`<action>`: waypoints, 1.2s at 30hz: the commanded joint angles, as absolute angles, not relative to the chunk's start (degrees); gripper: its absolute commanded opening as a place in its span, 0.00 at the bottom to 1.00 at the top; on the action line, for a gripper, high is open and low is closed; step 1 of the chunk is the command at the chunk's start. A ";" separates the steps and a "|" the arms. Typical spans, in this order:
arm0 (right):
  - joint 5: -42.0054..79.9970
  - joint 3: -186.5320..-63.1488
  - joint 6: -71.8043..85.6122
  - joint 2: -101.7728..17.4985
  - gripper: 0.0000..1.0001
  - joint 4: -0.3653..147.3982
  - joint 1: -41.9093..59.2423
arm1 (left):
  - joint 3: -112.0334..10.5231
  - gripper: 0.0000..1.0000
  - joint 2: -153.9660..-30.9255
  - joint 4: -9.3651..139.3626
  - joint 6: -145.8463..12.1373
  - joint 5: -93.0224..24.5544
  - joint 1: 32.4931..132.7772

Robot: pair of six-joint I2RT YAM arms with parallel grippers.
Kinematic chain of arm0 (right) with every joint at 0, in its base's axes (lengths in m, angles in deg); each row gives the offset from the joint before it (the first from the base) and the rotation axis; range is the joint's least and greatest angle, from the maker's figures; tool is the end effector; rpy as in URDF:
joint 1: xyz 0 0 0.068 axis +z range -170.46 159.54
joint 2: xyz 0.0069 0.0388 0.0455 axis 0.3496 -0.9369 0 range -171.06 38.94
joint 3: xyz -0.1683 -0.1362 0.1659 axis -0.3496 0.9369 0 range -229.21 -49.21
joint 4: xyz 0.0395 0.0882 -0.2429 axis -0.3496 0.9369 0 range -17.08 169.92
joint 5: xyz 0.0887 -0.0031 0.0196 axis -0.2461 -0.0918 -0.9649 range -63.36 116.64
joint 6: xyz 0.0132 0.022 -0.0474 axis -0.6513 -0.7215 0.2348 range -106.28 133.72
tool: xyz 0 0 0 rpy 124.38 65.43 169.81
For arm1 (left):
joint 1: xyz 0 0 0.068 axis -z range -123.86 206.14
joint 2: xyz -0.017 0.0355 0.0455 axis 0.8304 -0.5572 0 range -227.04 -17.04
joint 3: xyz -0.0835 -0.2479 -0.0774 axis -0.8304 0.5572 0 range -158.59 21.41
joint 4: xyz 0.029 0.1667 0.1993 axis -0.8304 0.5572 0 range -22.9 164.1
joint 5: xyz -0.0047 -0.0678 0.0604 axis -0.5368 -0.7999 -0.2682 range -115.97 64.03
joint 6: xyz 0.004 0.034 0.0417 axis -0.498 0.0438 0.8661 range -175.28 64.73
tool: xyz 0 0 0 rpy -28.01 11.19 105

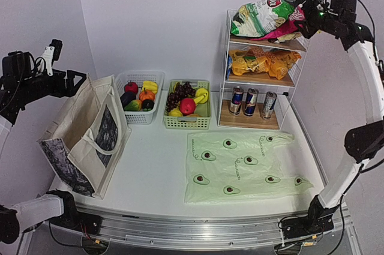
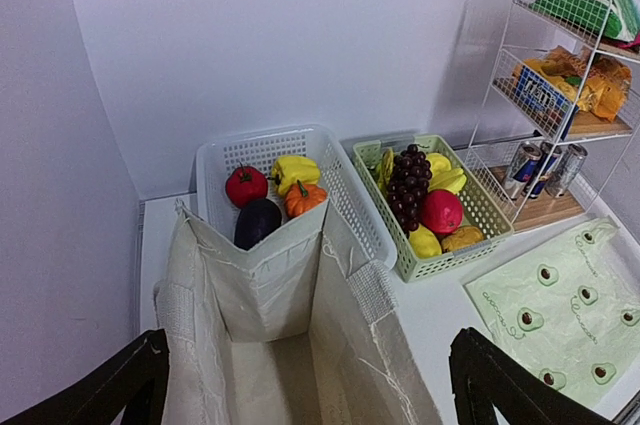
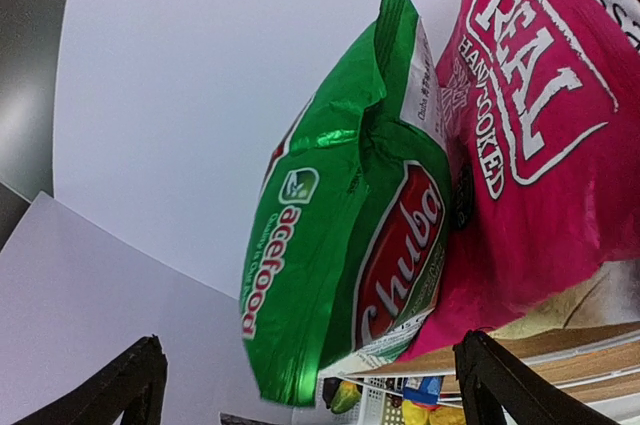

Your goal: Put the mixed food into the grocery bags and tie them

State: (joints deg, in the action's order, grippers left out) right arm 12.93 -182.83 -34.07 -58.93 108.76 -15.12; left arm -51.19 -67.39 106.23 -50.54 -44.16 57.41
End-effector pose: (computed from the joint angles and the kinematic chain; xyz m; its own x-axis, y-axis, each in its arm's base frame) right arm 0.3263 0.0391 0.5666 -0.2427 0.7000 -0.6716 -0.2180 0.6353 0.7409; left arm 0.1585 -0.0146 0.4337 -0.2629 0.0843 -0.9611 0.3426 0.9394 -0.0114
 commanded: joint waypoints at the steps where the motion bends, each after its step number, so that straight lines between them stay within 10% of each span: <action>1: 21.08 -189.23 -31.97 -61.30 0.98 107.99 -13.99 | -54.72 0.97 -67.12 107.54 -47.68 -42.62 57.16; 18: 27.08 -193.78 -24.88 -68.03 0.84 107.90 -9.20 | -54.60 0.98 -66.66 107.26 -46.82 -46.08 57.14; 22: 27.08 -193.79 -24.28 -68.04 0.67 107.77 -9.10 | -54.41 0.98 -66.69 107.07 -46.49 -45.84 57.12; 26: 27.86 -192.66 -23.40 -67.05 0.04 107.53 -8.95 | -53.90 0.98 -66.40 106.82 -46.15 -45.71 57.15; 36: 19.75 -195.28 -21.91 -66.99 0.00 99.28 -7.15 | -56.73 0.96 -69.72 114.06 -41.93 -34.95 57.11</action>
State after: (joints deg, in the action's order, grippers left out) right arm 25.94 -192.01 -23.06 -67.99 107.26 -9.00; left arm -52.66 -67.33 108.81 -45.47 -42.77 57.41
